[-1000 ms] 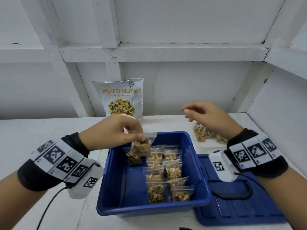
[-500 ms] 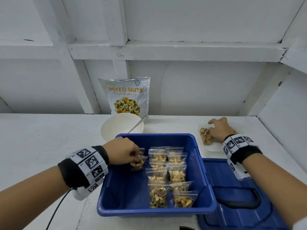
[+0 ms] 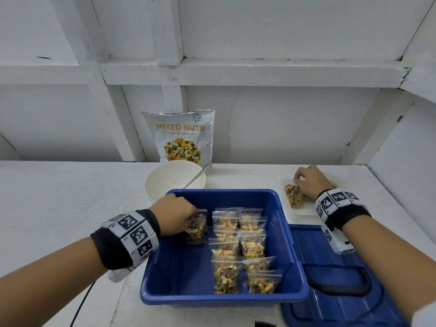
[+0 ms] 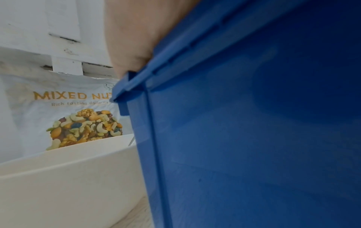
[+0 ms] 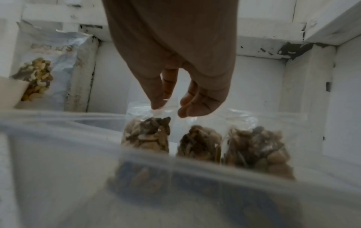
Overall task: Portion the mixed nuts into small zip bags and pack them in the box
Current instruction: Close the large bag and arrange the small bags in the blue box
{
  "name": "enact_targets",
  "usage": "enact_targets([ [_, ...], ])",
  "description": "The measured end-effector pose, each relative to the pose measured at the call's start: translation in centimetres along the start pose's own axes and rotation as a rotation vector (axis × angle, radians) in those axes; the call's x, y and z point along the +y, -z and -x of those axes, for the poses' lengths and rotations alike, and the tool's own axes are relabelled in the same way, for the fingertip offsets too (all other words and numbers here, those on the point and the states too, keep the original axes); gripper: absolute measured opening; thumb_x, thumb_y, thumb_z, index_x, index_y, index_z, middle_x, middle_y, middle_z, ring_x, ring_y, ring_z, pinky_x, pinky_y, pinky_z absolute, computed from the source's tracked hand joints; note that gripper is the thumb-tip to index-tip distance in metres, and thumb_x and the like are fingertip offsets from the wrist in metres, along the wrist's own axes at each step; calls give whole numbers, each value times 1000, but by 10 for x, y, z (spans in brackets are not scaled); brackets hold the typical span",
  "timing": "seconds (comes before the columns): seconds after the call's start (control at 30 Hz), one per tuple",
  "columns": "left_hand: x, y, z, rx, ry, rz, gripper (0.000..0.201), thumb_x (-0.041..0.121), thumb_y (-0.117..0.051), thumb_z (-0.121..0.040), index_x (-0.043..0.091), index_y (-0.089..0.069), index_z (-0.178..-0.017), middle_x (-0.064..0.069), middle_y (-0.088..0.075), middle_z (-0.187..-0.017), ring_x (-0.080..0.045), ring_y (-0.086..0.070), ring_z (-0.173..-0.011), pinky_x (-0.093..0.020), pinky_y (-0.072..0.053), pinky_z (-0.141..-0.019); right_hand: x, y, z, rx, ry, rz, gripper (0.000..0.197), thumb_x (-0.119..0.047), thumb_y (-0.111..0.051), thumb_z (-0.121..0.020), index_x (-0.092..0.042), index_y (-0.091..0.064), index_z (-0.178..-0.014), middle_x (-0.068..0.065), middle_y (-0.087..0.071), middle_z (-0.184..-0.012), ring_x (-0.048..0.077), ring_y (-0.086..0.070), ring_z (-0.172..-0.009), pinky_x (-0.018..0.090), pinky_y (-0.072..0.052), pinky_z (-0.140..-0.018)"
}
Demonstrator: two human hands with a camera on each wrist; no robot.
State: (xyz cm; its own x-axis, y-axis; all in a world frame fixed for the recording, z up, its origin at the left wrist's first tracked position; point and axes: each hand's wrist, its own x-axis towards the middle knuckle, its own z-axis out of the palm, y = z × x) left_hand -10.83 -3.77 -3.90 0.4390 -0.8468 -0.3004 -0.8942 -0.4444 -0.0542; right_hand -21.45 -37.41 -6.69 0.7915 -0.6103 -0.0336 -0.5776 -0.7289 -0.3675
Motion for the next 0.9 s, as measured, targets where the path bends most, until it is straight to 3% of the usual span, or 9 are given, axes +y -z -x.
enact_targets([
  [0.1, -3, 8, 2, 11, 24, 175, 22, 29, -49, -92, 18, -62, -107, 1, -63, -107, -12, -56, -93, -25, -45, -85, -7, 13, 8, 39, 74, -12, 8, -14, -50, -92, -14, -57, -88, 11, -63, -102, 24, -54, -85, 32, -43, -75],
  [0.2, -6, 23, 9, 64, 4, 298, 21, 29, -54, -91, 17, -64, -105, 2, -63, -105, -6, -52, -85, -19, -44, -80, -25, 34, 24, 107, 164, -71, 13, -15, -50, -93, -9, -61, -95, 10, -65, -96, 22, -55, -81, 30, -41, -72],
  [0.3, -8, 45, 21, 216, -6, 395, 17, 27, -56, -90, 17, -67, -100, 4, -66, -99, -5, -55, -82, -17, -44, -79, -50, 56, 46, 156, 287, -158, 17, -16, -51, -94, -4, -62, -99, 6, -62, -88, 18, -53, -79, 28, -40, -70],
  [0.4, -4, 67, 31, 390, -32, 528, 10, 24, -59, -89, 19, -67, -92, 10, -66, -88, 1, -57, -82, -5, -41, -69, -77, 73, 73, 208, 429, -226, 14, -15, -55, -92, -6, -64, -96, 0, -61, -84, 13, -54, -76, 13, -38, -63],
  [0.5, 9, 82, 38, 538, -42, 645, 9, 24, -59, -89, 22, -63, -96, 21, -60, -85, 14, -54, -83, -1, -40, -70, -104, 81, 99, 185, 554, -315, 10, -13, -58, -90, -8, -65, -93, -4, -61, -80, 3, -53, -70, 4, -40, -64],
  [0.63, 31, 90, 43, 662, -57, 872, 21, 23, -60, -88, 19, -62, -108, 15, -62, -96, 4, -57, -93, -5, -44, -77, -128, 80, 129, 125, 714, -405, 7, -11, -59, -89, -11, -66, -88, -13, -61, -75, 6, -57, -76, 4, -39, -65],
  [0.8, 47, 88, 53, 737, -132, 1004, 3, 17, -63, -87, 18, -65, -88, 5, -66, -83, -3, -60, -79, -15, -48, -74, -141, 75, 149, 113, 768, -493, 7, -11, -60, -88, -14, -67, -88, -13, -62, -76, 5, -57, -76, 5, -38, -62],
  [0.9, 49, 84, 58, 762, -133, 1036, 8, 13, -62, -86, 20, -65, -83, 4, -66, -80, -4, -60, -76, -19, -49, -72, -142, 73, 153, 95, 752, -541, 7, -11, -60, -88, -13, -67, -87, -14, -62, -75, 2, -57, -74, 5, -38, -62],
])
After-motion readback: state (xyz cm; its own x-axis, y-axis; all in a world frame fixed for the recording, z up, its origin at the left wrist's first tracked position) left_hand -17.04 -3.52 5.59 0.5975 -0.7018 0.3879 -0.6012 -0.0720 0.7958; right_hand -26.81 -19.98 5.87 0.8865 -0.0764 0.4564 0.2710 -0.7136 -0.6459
